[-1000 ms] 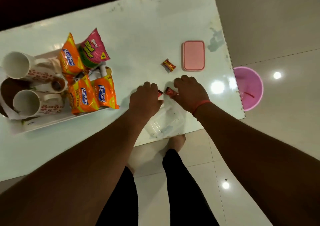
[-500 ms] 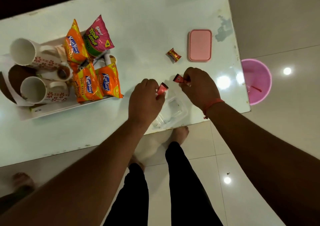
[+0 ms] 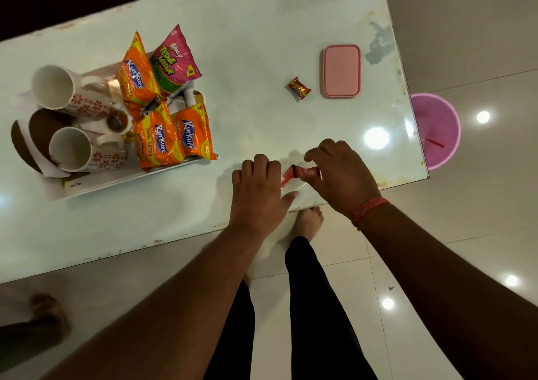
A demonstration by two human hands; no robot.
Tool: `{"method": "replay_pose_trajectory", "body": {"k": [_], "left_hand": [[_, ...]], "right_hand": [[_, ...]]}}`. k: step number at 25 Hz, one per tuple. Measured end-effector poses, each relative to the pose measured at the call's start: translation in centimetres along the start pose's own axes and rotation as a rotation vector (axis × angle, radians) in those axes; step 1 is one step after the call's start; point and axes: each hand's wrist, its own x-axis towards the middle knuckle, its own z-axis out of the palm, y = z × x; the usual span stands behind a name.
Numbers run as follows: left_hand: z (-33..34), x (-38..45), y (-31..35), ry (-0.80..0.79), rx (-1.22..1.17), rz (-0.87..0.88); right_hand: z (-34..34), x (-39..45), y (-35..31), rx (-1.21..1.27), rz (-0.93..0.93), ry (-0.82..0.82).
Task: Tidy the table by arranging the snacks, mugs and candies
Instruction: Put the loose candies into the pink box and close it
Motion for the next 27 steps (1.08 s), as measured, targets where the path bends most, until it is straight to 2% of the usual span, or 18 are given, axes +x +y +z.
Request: {"method": "replay_pose_trajectory", "body": {"k": [6,8,12,18,21,23,27], "left_hand": [[-1.3,3.2,-2.6,0.045,-0.081,-0.064],[-1.5,4.6,-2.8,0.047,-0.108,-0.081],[-1.7,6.0,-2.8,0.055,-0.224,-0.118],[-1.2,5.4,-2.9,0.049,-0.316,-0.172],[-0.9,4.7,-2.9,0.027,-0.345,-0.192],[-0.9,4.5,-2.9,0.022,-0.362,-0.203],[-0.9,4.0,-2.9,0.027,-0.393,-0.207]], "right_hand": [[-2.9,7.2,1.9,0.116,0.139,0.226],[-3.4,11.0,1.9,0.063,0.123,0.159],[-1.8,14.5,1.3,-0.209,0.039,-0.058],[0.5,11.7,1.8,-0.232,0.010,0.068],[0.2,9.1,1.4,-0.098,0.074,0.143],[-0.4,6.6,0.8,0.011,0.052,0.181],[-0.7,1.2,-1.1,0.024,-0.072,0.121]]}}
